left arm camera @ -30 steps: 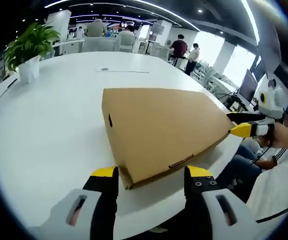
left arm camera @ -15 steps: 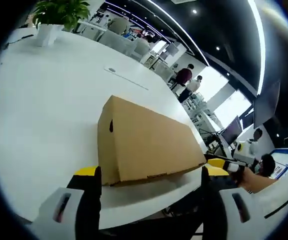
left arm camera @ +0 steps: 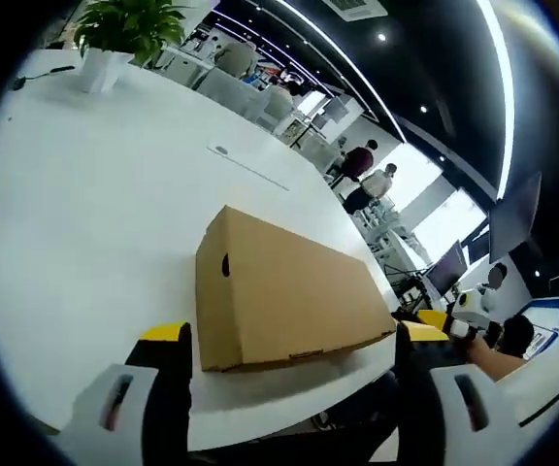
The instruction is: Operate the shoe box by opening the lid, removing the specified soft item, and placing it in the target area until the item is outside and the box remains undamaged.
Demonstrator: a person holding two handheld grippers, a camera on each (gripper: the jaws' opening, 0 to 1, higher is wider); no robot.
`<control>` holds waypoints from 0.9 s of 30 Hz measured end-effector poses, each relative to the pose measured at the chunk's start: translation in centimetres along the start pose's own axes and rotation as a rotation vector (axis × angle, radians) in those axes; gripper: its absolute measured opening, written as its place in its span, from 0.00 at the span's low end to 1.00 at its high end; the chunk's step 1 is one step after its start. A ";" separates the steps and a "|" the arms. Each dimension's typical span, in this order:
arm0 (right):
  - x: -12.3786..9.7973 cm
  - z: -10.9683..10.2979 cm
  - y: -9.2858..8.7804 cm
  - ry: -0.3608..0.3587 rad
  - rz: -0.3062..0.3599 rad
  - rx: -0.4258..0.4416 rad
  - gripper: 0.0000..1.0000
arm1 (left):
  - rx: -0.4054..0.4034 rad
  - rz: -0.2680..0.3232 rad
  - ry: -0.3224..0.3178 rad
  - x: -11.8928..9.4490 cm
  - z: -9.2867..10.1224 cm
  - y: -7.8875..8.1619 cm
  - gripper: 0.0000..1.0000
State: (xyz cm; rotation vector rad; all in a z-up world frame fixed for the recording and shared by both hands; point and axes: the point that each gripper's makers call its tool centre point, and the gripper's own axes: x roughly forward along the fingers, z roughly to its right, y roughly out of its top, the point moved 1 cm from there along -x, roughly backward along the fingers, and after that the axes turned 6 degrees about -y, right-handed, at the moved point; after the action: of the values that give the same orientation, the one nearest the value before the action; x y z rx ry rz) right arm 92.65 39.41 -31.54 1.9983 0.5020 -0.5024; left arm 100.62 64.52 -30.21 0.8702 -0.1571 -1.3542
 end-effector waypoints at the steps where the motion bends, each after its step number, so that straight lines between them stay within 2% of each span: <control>1: -0.1 0.0 0.1 -0.003 0.002 0.000 0.87 | 0.002 0.000 -0.005 0.0 0.0 0.1 0.87; 4: -0.2 0.1 0.6 0.007 0.004 0.013 0.85 | 0.021 -0.015 -0.007 0.3 -0.1 -0.1 0.85; 5: -0.3 -0.2 0.7 0.011 0.005 0.015 0.83 | 0.037 -0.039 -0.011 0.4 0.1 -0.2 0.85; 7: -0.4 -0.2 0.9 0.000 0.007 0.008 0.82 | 0.056 -0.021 0.001 0.0 0.0 0.6 0.85; 8: -0.5 -0.2 1.0 0.003 0.007 0.002 0.81 | -0.003 0.016 -0.013 0.1 0.4 1.1 0.86; 11: -0.3 0.0 0.9 0.022 -0.003 -0.011 0.75 | -0.121 0.035 -0.047 0.1 0.3 1.1 0.90; 12: -0.4 -0.3 0.9 0.050 -0.015 -0.009 0.69 | -0.134 0.047 -0.042 0.2 -0.2 1.0 0.88; 13: -0.6 -0.7 1.0 0.075 -0.017 0.014 0.61 | -0.142 0.045 -0.044 0.3 -0.5 0.8 0.83; 14: -0.6 -0.8 1.1 0.079 -0.013 0.019 0.57 | -0.178 0.052 -0.057 0.5 -0.2 0.6 0.78; 16: -0.5 -0.5 1.3 0.076 -0.011 0.030 0.57 | -0.216 0.090 -0.043 0.8 -0.7 0.5 0.76; 18: -0.6 -0.6 1.6 0.072 0.003 0.034 0.56 | -0.211 0.076 -0.031 1.1 -0.9 0.2 0.76; 20: -0.6 -0.6 2.0 0.084 0.025 0.079 0.55 | -0.216 0.081 -0.028 1.2 -0.8 0.2 0.72; 23: -0.2 -0.6 2.5 0.105 0.059 0.209 0.56 | -0.256 0.081 -0.038 1.6 -0.5 0.3 0.75; 25: -0.1 -0.1 2.9 0.081 0.080 0.249 0.56 | -0.290 0.090 -0.016 1.6 -1.3 0.4 0.74; 27: -0.1 0.3 3.1 0.073 0.088 0.245 0.54 | -0.334 0.118 -0.024 1.5 -1.8 0.8 0.72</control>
State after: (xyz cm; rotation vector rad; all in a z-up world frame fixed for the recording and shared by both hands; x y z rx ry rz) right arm 94.21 37.83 -29.41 2.2693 0.4105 -0.4557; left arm 102.69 63.98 -31.52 0.5560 0.0008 -1.2360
